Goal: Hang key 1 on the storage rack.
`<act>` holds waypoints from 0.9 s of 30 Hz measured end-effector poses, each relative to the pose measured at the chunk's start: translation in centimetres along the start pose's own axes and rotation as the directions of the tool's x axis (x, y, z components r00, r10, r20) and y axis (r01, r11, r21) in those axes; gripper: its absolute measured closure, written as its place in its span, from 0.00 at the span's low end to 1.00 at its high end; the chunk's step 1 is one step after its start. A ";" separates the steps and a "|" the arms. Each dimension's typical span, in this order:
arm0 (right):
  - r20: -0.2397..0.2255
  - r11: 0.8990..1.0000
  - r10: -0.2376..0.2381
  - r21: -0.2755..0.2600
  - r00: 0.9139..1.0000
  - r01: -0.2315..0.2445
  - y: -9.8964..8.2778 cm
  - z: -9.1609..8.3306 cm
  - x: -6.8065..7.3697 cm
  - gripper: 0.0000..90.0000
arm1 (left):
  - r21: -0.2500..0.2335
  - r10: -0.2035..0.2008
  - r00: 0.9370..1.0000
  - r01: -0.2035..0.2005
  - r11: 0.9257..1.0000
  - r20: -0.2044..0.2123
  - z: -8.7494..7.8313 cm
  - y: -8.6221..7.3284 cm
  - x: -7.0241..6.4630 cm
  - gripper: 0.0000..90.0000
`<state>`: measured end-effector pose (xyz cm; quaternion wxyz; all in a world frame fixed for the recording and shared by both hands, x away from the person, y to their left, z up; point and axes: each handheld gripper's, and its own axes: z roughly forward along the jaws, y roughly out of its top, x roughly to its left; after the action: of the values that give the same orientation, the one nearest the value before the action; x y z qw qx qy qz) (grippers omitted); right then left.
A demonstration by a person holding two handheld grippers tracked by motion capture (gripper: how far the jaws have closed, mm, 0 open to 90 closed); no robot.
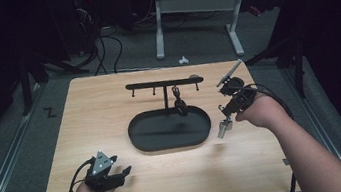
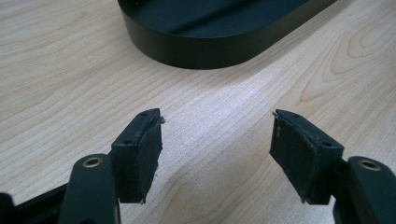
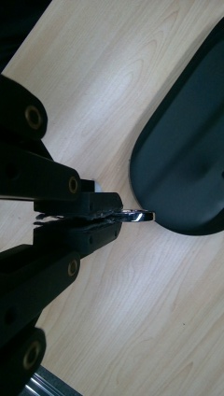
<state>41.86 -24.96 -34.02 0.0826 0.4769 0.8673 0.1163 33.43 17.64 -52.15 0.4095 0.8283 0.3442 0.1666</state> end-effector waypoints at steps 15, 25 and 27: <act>-0.013 1.000 -0.007 -0.020 1.000 0.007 2.2 0.0 -0.2 0.96 | -0.001 -0.002 1.000 0.002 1.000 -0.005 -0.2 -0.1 0.1 0.38; -0.010 1.000 -0.007 -0.023 1.000 0.007 3.3 -0.3 -0.3 0.96 | 0.001 -0.004 1.000 0.004 1.000 -0.004 -0.3 -0.2 0.1 0.38; -0.008 1.000 -0.010 -0.028 1.000 0.010 3.6 -0.4 -0.2 0.96 | 0.000 -0.005 1.000 0.005 1.000 -0.005 -0.4 -0.2 0.2 0.38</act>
<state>44.76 -23.35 -32.59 0.0864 0.4711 0.8682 0.1298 33.26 18.03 -52.08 0.4090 0.8271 0.3472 0.1676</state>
